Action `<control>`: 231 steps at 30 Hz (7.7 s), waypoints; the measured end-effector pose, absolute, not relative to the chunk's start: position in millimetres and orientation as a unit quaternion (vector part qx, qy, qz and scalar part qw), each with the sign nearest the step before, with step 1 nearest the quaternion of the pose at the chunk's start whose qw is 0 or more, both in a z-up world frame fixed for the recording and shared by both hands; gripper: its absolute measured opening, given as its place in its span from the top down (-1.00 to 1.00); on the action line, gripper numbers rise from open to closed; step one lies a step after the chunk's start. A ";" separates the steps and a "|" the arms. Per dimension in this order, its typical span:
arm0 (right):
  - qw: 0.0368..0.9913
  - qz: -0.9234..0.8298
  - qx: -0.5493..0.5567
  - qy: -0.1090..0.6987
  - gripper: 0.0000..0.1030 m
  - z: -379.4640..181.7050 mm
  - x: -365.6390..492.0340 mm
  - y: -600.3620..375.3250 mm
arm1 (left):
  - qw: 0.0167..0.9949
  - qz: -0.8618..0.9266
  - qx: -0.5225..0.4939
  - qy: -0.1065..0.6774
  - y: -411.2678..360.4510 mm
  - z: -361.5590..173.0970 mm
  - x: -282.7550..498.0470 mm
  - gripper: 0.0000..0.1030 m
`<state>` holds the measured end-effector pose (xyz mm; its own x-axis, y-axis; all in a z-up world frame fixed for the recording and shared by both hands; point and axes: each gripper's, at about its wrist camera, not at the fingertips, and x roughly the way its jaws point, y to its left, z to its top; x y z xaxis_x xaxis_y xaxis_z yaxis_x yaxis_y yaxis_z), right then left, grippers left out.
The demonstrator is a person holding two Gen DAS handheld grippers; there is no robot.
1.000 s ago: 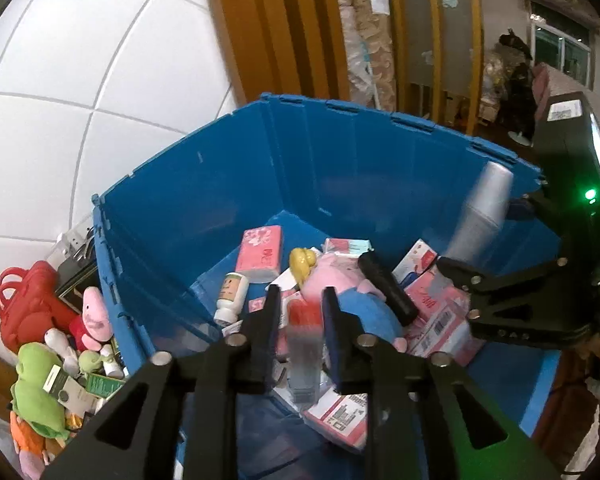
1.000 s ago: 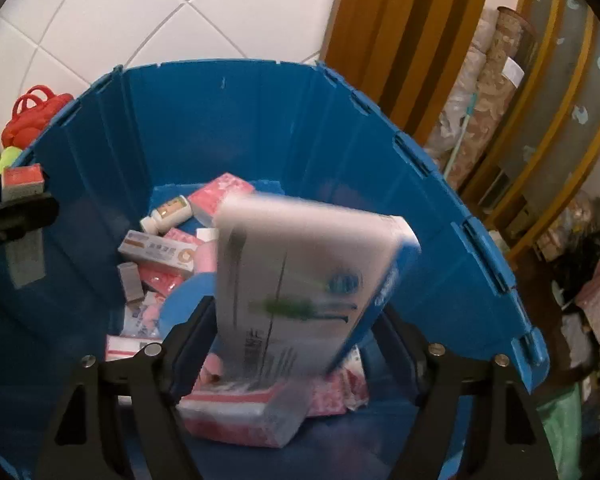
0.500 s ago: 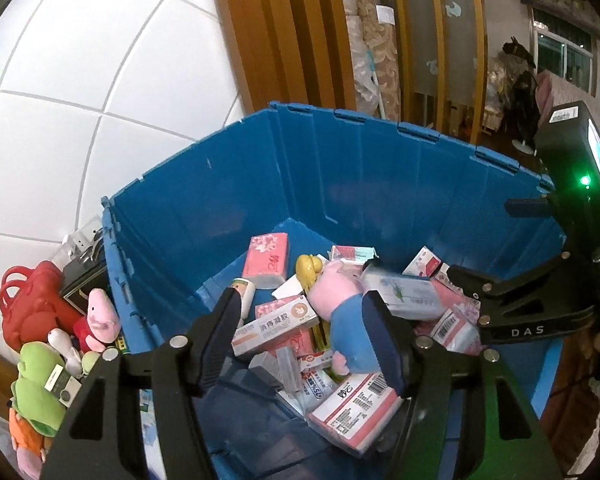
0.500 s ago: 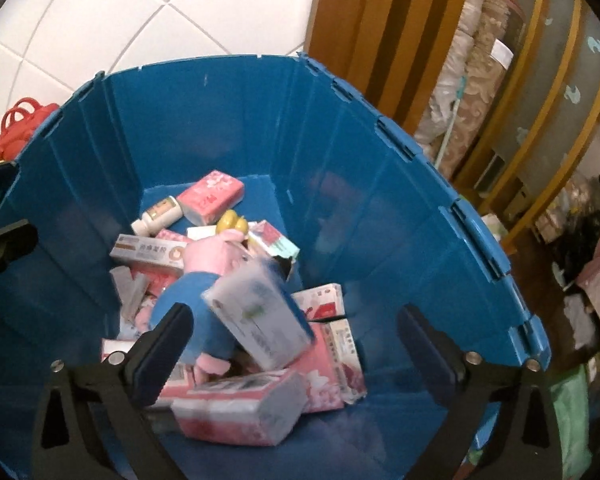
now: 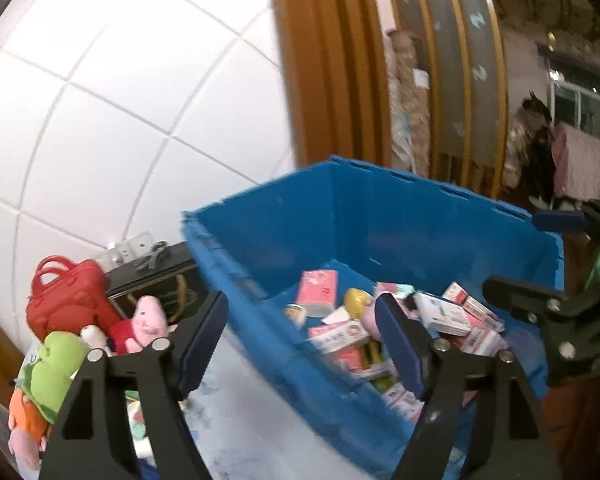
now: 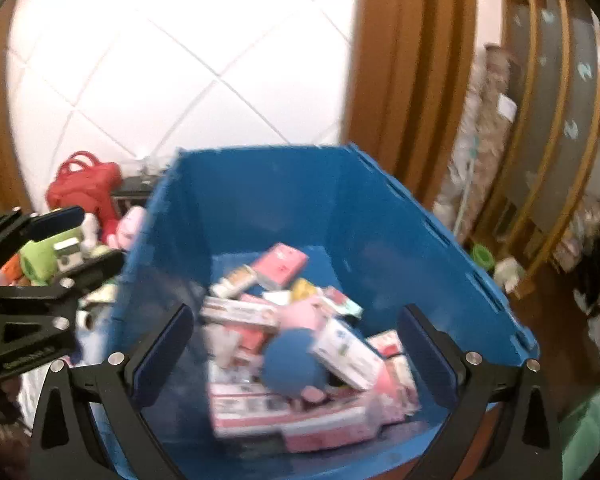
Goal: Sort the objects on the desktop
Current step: 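Move both tools back over the pile on the table, then grasp the black wrapped cylinder with the left tool while the right grasps the clear snack bag, then carry the black cylinder and snack bag over the blue crate with both tools, then open both tools to drop the cylinder and snack bag into the crate, then move both tools back over the pile on the table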
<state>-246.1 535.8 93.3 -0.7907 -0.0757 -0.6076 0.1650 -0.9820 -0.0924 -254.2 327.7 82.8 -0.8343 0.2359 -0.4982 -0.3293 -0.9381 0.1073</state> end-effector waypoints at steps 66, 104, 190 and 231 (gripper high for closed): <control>0.205 -0.783 0.587 0.017 0.56 -187.9 -448.6 145.3 | -0.056 0.826 -0.557 -0.068 -89.3 -243.5 -357.8 0.33; 0.123 -0.955 0.268 0.014 0.77 89.3 -249.2 322.9 | 0.119 0.958 -0.261 0.028 125.7 47.1 -271.2 0.39; 0.187 -0.933 0.300 0.066 -1.00 79.8 -264.5 574.0 | 0.001 0.971 -0.237 0.020 379.6 93.7 -214.2 -0.52; 0.207 -0.848 0.485 0.060 -1.00 -96.1 -380.7 223.8 | -0.074 0.876 -0.473 -0.059 -13.4 -150.1 -325.8 -0.52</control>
<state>-380.7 223.8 -96.1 -0.4447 -0.2927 -0.8465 0.4094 -0.9070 0.0985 -325.8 -13.4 -150.1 -0.5423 -0.0745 -0.8369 0.1859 -0.9820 -0.0331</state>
